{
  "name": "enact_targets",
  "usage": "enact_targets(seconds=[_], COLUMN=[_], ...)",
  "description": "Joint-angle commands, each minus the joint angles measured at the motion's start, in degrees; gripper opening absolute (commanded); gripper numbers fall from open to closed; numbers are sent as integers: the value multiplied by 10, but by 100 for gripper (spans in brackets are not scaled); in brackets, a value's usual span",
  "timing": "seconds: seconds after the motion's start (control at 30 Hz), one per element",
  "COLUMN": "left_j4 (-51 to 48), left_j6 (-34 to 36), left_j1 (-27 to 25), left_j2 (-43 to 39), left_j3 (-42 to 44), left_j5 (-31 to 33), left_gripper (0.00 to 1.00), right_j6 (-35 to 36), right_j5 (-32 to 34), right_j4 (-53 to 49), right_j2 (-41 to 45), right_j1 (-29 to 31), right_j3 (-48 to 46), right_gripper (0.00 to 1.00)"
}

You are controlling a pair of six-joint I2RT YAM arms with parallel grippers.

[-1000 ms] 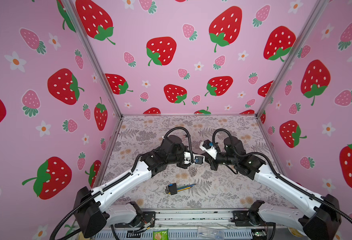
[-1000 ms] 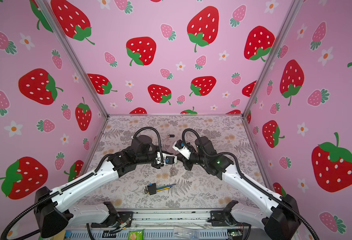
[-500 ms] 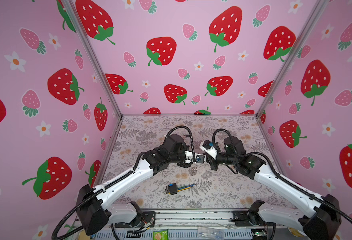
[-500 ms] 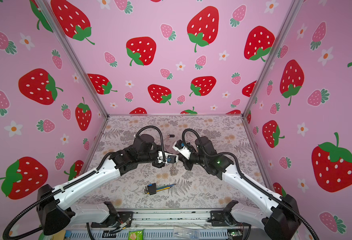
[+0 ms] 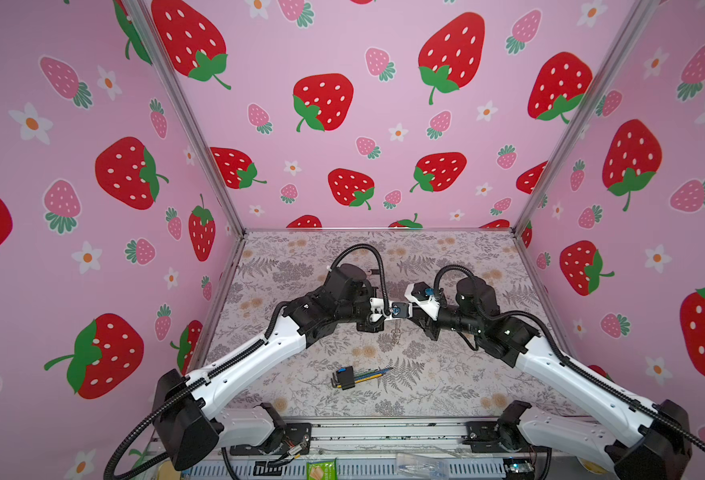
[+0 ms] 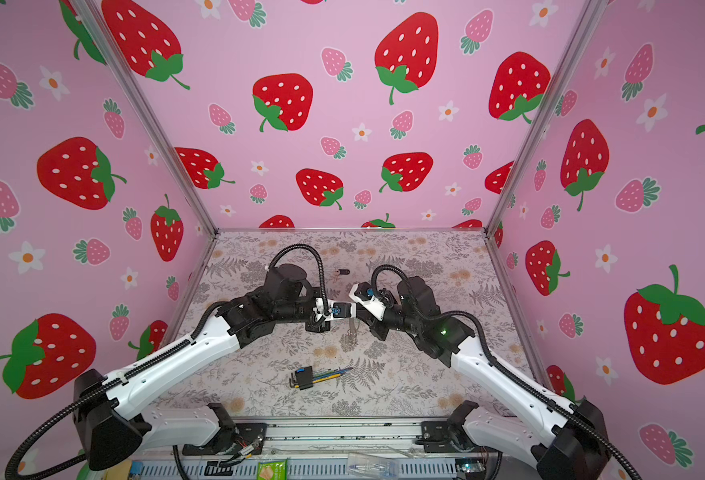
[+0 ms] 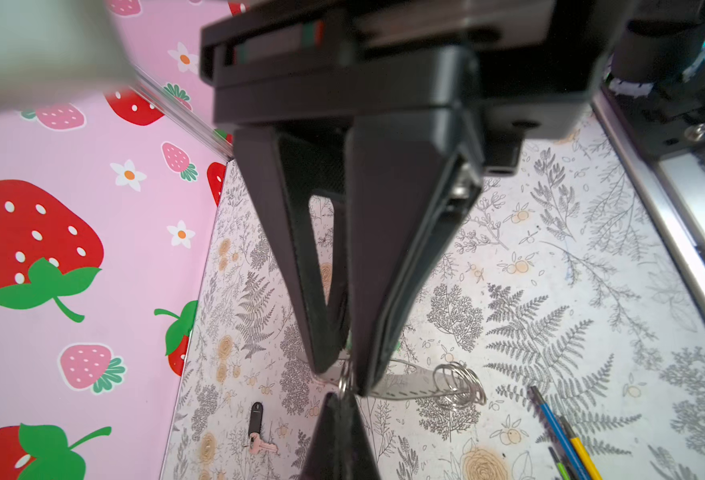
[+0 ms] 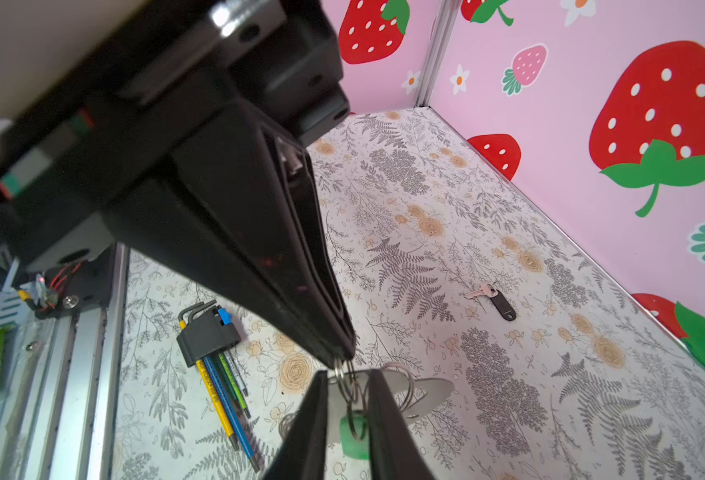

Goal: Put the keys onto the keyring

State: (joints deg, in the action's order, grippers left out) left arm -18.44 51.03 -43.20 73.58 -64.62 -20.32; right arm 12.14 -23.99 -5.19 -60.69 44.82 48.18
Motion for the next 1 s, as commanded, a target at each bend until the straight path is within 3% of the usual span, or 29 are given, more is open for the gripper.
enact_targets(seconds=[0.0, 0.47, 0.7, 0.97], left_j4=[48, 184, 237, 237], left_j6=[-47, -183, -234, -245], left_j1=[19, 81, 101, 105], left_j2=[-9, -11, -3, 9], left_j3=[13, 60, 71, 63], left_j5=[-68, -197, -232, -259], left_gripper=[0, 0, 0, 0], right_j6=[8, 17, 24, 78], right_j5=[4, 33, 71, 54], right_j4=[34, 46, 60, 76], right_j2=[22, 32, 43, 77], right_j1=[-1, -11, -14, -18], right_j3=[-21, -28, -21, -31], right_gripper=[28, 33, 33, 22])
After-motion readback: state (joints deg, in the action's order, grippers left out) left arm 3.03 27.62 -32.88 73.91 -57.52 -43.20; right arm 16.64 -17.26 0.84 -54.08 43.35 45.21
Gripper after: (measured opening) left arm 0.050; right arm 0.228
